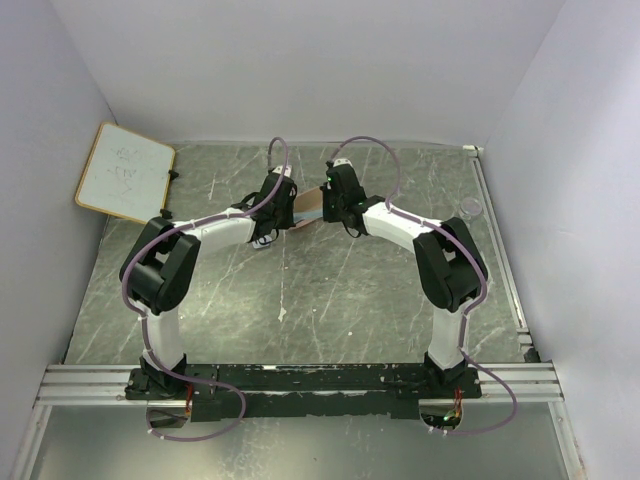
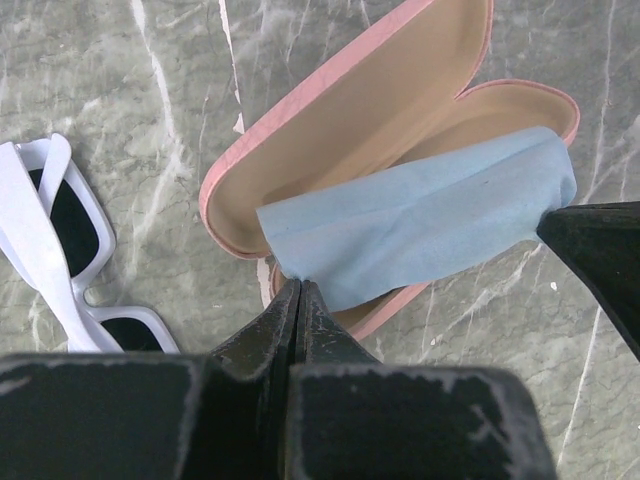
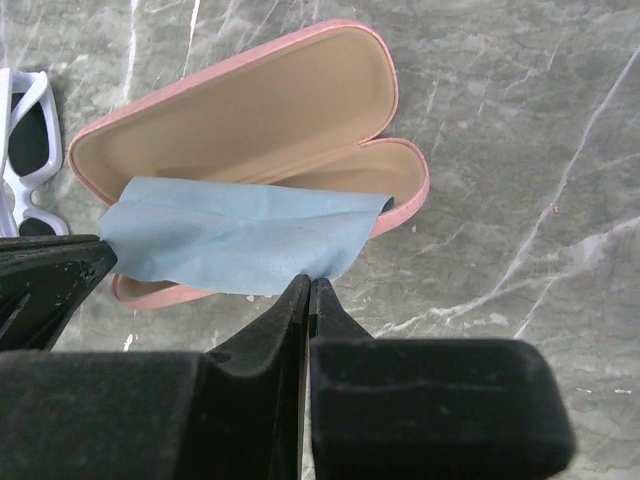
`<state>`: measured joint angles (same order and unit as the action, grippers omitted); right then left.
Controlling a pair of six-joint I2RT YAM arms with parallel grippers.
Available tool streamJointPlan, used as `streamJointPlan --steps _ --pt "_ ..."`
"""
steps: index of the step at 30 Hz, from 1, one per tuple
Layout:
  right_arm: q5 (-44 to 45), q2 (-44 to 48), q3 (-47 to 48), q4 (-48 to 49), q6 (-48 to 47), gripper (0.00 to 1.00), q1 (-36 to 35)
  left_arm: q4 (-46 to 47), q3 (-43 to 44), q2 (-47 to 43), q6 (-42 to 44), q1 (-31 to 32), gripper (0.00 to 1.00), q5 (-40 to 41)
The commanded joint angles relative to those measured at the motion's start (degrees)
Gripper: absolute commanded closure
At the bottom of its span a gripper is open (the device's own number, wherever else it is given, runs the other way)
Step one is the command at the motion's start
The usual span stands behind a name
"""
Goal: Organize the sunglasses
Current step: Place the glasses cleaning cloth in the sunglasses case.
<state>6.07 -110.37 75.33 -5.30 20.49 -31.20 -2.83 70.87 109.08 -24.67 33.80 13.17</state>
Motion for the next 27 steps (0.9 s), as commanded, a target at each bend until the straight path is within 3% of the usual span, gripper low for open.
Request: streamJointPlan --steps 1,18,27 --pt "1.63 0.54 1.27 0.42 -1.42 1.00 -0.09 1.89 1.11 0.02 -0.46 0.04 0.93 -1.52" --pt "0.83 -5.02 7.59 0.34 -3.48 1.00 1.41 2.77 0.14 2.00 -2.13 0.04 0.93 -3.14" --pt "-0.15 -7.74 6.09 1.03 -3.01 1.00 2.43 2.79 -0.03 3.27 -2.40 0.12 0.93 -3.41"
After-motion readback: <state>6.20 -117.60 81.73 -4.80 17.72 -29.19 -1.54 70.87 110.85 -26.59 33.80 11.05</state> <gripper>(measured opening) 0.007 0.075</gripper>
